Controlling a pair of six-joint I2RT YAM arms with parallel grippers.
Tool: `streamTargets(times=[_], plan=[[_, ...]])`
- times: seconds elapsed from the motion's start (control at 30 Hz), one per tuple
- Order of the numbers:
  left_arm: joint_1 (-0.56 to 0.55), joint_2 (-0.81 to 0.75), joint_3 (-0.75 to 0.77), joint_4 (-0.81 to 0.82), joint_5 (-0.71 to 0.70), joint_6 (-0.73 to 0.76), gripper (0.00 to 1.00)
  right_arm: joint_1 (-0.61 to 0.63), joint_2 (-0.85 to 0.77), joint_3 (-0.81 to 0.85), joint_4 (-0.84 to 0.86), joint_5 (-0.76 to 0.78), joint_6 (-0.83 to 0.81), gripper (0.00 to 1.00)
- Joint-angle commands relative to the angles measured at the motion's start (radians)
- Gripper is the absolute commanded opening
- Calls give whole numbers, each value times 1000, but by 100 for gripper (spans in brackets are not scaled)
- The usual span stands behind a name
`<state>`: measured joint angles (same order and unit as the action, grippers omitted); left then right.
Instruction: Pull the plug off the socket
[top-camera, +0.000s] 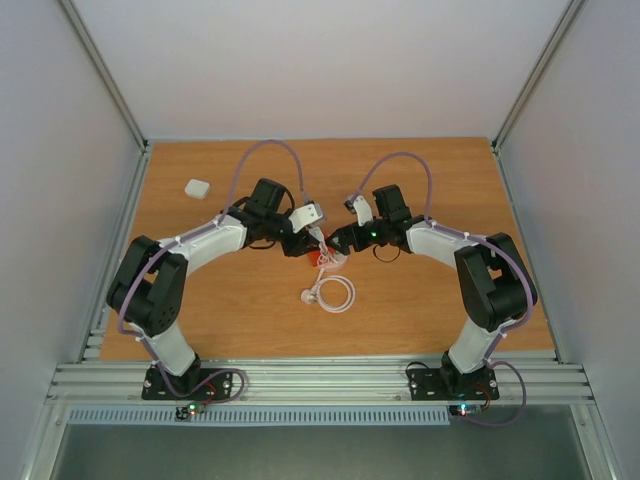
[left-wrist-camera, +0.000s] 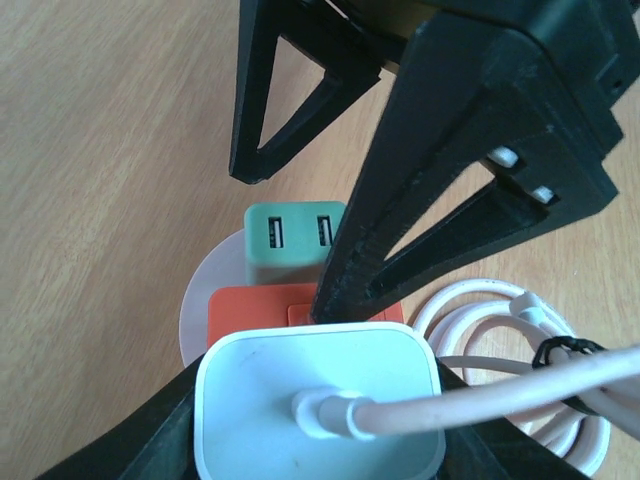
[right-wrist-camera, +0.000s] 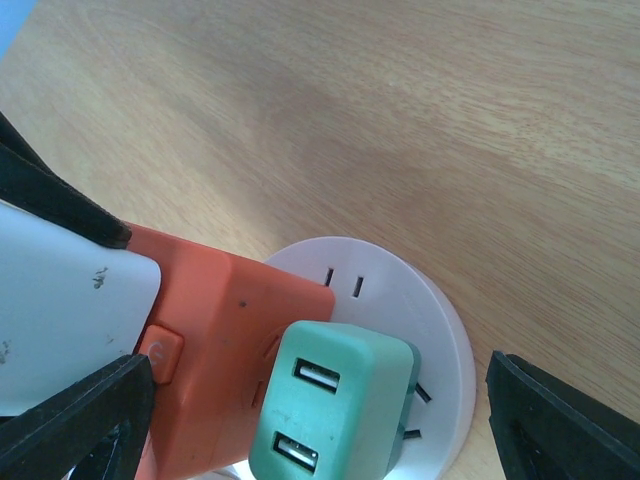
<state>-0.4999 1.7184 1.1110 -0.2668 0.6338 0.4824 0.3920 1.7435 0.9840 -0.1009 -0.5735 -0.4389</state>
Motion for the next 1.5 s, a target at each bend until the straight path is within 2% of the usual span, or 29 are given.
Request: streamTargets(times=[0.0, 0.13, 0.3, 0.5, 0.7, 0.87, 1.17, 1.47], plan=[[-8, -112, -8, 89, 58, 82, 14, 2, 76, -52, -126, 193, -49, 91], [-14, -138, -38, 84, 34, 143, 14, 2, 79, -52, -126, 194, -46, 91], [-13, -153, -42, 77, 72, 141, 14, 2, 80, -59, -122, 196, -39, 91], [82, -111, 71, -31, 131, -40, 13, 2, 68, -47, -133, 180, -33, 91], [185, -58, 204, -281, 2, -22, 13, 2, 26, -22, -149, 158, -27, 91], [275, -6, 300, -428, -96, -10, 13, 2, -7, -11, -158, 135, -25, 92], [405, 129, 443, -544, -223, -40, 13, 2, -43, 7, -168, 125, -29, 93], [432, 363, 651, -684, -337, -91, 13, 2, -69, 41, -181, 100, -32, 94]])
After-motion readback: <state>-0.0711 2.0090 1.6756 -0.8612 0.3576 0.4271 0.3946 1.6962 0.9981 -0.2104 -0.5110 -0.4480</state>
